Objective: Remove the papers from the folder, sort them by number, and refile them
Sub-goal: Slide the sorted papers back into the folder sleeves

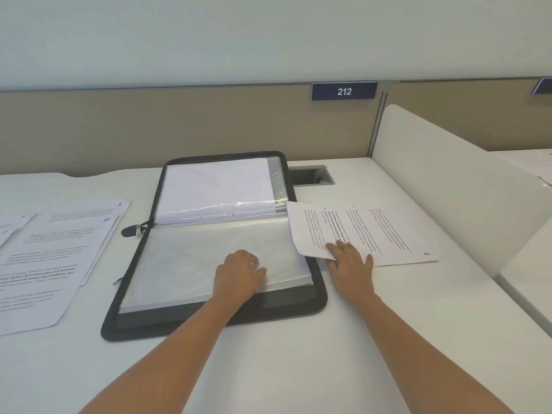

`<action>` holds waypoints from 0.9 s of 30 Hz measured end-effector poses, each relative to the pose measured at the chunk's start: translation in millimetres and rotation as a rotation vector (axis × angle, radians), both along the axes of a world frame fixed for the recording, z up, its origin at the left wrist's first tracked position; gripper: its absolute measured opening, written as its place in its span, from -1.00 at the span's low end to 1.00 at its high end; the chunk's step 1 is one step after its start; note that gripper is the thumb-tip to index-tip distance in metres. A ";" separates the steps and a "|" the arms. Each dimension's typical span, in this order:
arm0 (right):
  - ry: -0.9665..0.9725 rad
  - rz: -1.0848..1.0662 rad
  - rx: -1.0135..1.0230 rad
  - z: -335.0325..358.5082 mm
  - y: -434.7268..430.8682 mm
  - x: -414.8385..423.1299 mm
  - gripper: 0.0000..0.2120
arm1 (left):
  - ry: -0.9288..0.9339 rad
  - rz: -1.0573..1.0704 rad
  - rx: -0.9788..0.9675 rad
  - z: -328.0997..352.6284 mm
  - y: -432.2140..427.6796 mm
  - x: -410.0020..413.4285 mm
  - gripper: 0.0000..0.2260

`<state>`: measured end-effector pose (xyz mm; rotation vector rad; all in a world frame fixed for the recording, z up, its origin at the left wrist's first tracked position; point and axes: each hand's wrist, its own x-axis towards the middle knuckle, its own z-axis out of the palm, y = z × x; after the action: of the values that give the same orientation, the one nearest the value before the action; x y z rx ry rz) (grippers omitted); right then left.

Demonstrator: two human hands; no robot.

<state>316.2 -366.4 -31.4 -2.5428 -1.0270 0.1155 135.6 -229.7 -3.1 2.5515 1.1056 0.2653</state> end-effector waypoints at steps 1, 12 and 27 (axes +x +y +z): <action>-0.017 0.005 0.003 -1.3 0.0 -0.2 -0.56 | -0.022 -0.015 -0.018 1.2 -2.0 6.1 -0.70; -0.173 0.005 0.287 -4.6 7.3 8.7 -0.79 | -0.041 -0.236 -0.099 5.8 -25.7 42.4 -0.59; -0.091 -0.008 0.366 -6.1 7.2 9.0 -0.75 | -0.374 0.048 -0.448 7.4 -30.5 39.9 -0.91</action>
<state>325.2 -359.2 -37.5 -2.2348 -0.9695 -0.1772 175.5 -260.2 4.3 1.9838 0.9549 0.4325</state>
